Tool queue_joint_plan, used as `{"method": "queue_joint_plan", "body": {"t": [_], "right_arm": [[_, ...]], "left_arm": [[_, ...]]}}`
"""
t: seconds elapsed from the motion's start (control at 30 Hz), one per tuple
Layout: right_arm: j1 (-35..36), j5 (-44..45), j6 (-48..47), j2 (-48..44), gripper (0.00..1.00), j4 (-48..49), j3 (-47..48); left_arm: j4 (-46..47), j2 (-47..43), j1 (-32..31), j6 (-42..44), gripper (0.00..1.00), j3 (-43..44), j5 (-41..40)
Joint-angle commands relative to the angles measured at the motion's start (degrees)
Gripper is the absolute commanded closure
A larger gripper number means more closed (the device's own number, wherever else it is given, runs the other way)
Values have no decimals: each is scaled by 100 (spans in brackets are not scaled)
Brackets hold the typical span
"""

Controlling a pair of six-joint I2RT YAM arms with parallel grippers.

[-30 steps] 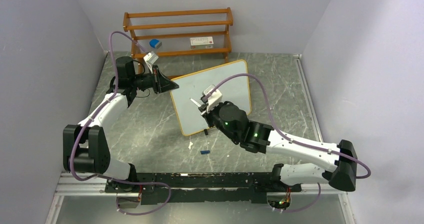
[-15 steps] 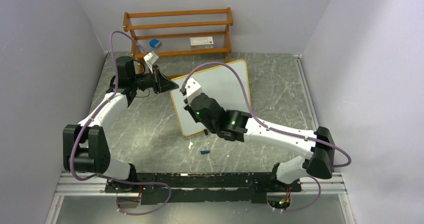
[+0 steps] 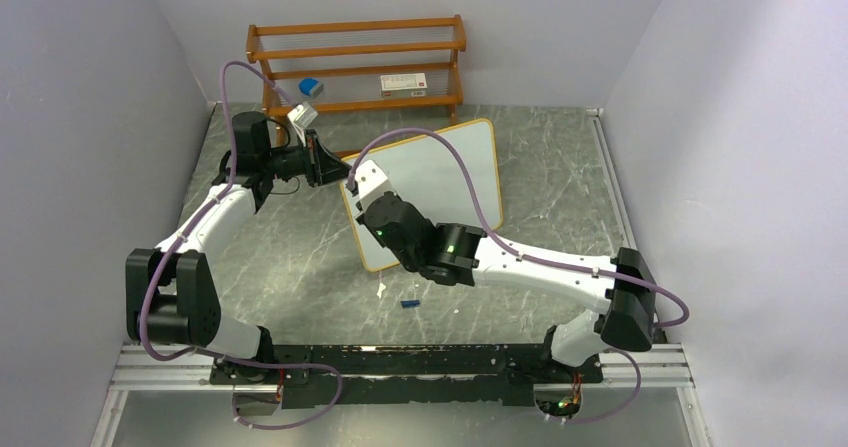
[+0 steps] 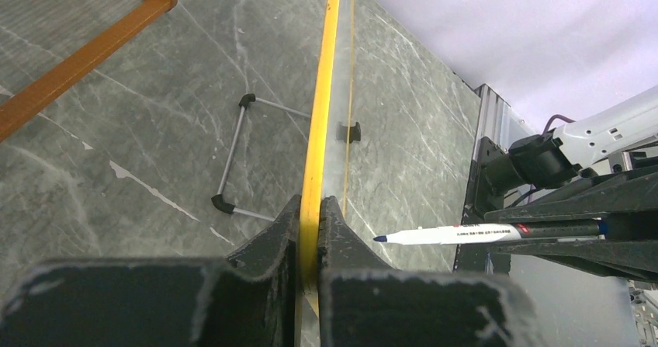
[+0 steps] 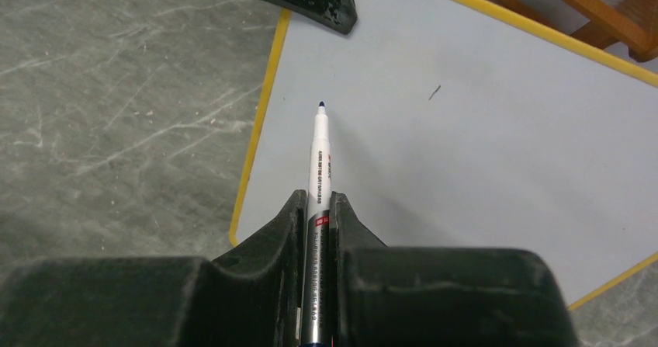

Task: Write a sentence on the whiteboard

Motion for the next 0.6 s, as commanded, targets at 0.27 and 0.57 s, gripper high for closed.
{"method": "queue_joint_plan", "body": {"t": [0.27, 0.57], "right_arm": [[34, 315, -104, 277, 100, 278, 414], [19, 313, -75, 357, 100, 445, 414]], "left_arm": [[-487, 184, -42, 708, 95, -91, -615], [-507, 197, -38, 720, 95, -76, -614]]}}
